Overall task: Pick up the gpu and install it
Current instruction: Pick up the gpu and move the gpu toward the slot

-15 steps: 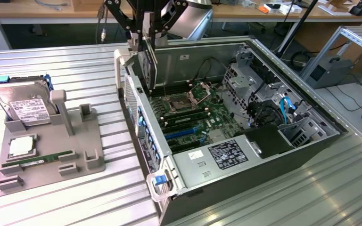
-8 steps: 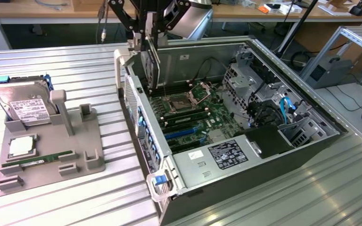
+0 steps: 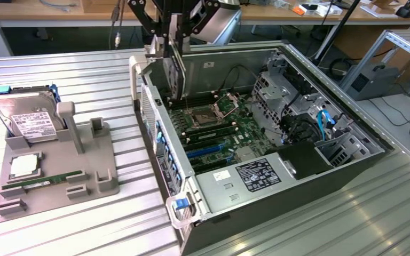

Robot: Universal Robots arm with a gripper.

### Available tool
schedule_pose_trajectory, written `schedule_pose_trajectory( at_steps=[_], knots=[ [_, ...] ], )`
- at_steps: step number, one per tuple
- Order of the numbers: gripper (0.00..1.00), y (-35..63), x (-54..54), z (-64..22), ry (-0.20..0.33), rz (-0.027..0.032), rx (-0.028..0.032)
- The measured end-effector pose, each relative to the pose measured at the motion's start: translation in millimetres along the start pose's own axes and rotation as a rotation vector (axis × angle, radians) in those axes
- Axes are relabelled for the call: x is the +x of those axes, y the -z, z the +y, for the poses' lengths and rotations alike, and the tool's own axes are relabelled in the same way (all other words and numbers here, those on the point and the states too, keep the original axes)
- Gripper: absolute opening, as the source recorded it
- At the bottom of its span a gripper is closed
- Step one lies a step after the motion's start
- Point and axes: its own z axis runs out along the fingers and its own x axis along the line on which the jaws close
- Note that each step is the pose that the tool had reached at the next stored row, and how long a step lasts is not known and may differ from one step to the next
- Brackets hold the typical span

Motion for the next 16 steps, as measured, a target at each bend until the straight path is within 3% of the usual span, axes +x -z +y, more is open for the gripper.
schedule_pose_trajectory(
  at_steps=[16],
  knots=[
    [0.27,-1.2,-15.7,1.2,0.000,-0.0001,0.0005]
  ],
)
